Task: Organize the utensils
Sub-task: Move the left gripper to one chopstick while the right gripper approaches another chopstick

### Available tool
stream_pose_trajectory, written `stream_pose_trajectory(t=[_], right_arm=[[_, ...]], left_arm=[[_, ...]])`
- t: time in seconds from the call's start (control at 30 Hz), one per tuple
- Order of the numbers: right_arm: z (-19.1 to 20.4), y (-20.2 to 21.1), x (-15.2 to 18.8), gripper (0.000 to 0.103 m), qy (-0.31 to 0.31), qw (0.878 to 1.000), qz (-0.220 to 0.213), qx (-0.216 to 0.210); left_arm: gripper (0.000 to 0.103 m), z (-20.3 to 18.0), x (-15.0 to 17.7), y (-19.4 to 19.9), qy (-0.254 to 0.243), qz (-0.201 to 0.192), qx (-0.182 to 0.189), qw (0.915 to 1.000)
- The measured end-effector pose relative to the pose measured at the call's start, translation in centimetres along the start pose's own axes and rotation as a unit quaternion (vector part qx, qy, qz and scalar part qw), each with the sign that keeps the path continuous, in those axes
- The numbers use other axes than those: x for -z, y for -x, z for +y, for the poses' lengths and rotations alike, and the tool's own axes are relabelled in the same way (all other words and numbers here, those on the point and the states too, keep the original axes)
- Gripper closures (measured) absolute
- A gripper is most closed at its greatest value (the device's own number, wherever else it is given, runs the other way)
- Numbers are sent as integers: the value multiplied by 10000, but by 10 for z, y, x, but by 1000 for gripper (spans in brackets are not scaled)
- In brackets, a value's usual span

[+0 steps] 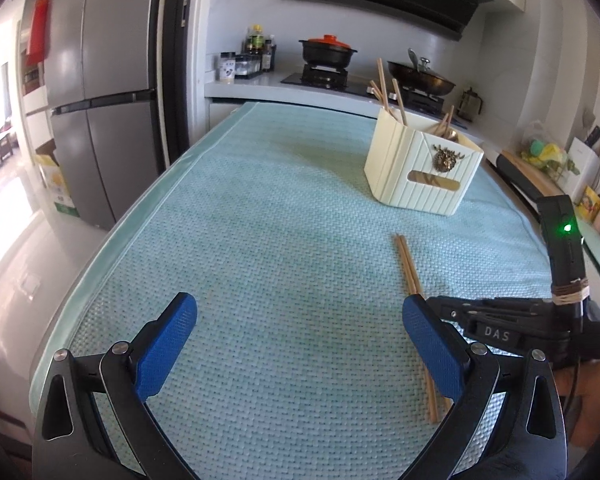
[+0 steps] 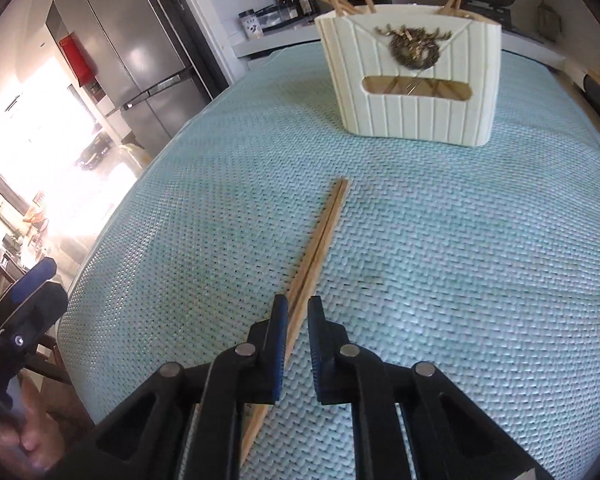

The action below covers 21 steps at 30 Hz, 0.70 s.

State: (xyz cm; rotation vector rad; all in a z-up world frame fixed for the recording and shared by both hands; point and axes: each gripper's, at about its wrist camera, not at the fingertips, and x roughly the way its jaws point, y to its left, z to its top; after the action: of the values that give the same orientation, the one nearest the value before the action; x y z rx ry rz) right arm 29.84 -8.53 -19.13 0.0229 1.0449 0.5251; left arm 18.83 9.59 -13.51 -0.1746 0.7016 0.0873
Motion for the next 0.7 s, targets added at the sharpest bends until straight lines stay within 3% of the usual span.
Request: stream_pose_trajectory(t=[0.13, 0.4, 0.7], right_arm=[[7, -13, 4, 92, 57, 9994, 183, 277], [25, -16, 11, 96, 218, 9973, 88, 697], [-27, 17, 43, 97, -432, 9907, -101, 1283]], left_arm=[[1, 4, 3, -4, 53, 46, -2, 10000], [1, 3, 3, -11, 52, 140, 43, 9999], [1, -8, 8, -19, -1, 282, 117, 9995]])
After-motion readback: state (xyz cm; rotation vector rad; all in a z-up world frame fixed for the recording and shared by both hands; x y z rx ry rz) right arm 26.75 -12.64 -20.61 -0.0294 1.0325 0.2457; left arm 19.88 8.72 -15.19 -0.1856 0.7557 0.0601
